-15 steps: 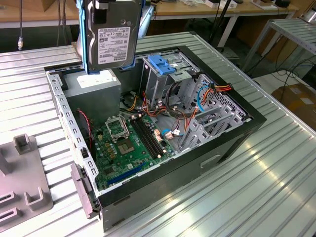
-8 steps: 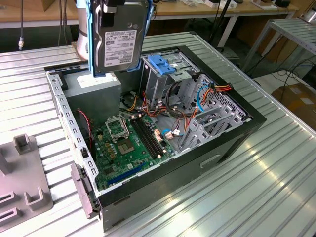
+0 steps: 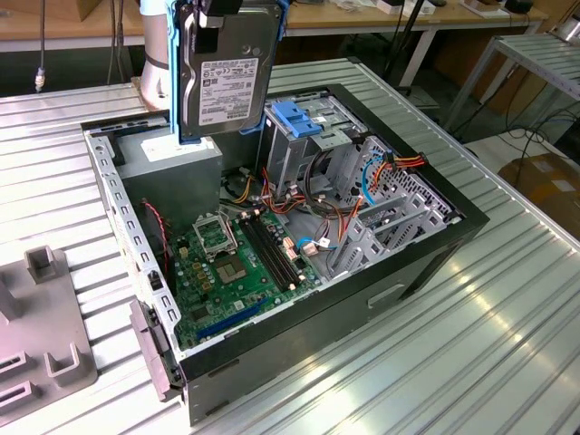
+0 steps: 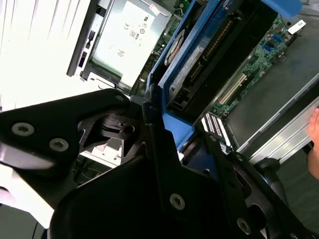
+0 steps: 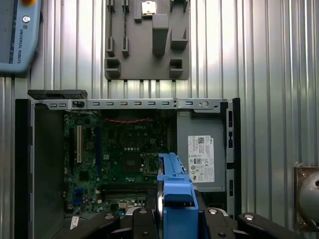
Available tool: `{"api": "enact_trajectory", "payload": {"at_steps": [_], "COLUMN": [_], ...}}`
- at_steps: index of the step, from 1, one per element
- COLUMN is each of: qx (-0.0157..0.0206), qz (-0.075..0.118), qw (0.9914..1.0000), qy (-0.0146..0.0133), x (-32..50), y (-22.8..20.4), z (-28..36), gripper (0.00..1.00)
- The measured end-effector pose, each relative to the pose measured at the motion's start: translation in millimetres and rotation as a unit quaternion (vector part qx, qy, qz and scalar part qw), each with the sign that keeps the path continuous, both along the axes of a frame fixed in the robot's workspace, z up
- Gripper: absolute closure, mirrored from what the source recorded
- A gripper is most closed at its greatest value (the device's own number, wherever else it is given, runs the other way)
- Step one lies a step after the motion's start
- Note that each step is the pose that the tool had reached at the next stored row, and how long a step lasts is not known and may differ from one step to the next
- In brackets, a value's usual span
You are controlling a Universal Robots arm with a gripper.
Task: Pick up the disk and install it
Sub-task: 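Insert the disk into the insertion slot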
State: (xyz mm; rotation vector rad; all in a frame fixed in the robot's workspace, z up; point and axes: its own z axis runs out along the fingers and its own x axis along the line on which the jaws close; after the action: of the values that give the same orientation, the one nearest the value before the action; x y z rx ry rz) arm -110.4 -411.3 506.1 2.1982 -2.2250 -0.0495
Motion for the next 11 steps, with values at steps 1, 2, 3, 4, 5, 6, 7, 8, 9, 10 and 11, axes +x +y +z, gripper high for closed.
{"api": "enact_trajectory", "payload": {"at_steps": [1,2,3,4,5,6,7,8,9,10,11], "qx": [0.0,-0.0001,-0.0001,-0.0001,-0.0002,-0.0002,-0.0002,-0.0002,-0.0003,-0.0003,-0.0003], "qz": [0.0,0.0,0.0,0.0,0.0,0.0,0.0,0.0,0.0,0.0,0.0], "qw": [1.0,1.0,1.0,1.0,1.0,1.0,1.0,1.0,1.0,1.0,1.0], "qy": [0.0,0.0,0.0,0.0,0.0,0.0,0.0,0.0,0.0,0.0,0.0], "x": [0.0,0.0,0.0,0.0,0.0,0.0,0.1,0.4,0.7,0.9,1.0], "y": [0.0,0.0,0.0,0.0,0.0,0.0,-0.1,-0.2,-0.4,-0.8,-1.5], "z": [0.0,0.0,0.0,0.0,0.0,0.0,0.0,0.0,0.0,-0.1,-0.1], "gripper": [0.63,0.63,0.63,0.63,0.63,0.63,0.63,0.63,0.63,0.63,0.63]}}
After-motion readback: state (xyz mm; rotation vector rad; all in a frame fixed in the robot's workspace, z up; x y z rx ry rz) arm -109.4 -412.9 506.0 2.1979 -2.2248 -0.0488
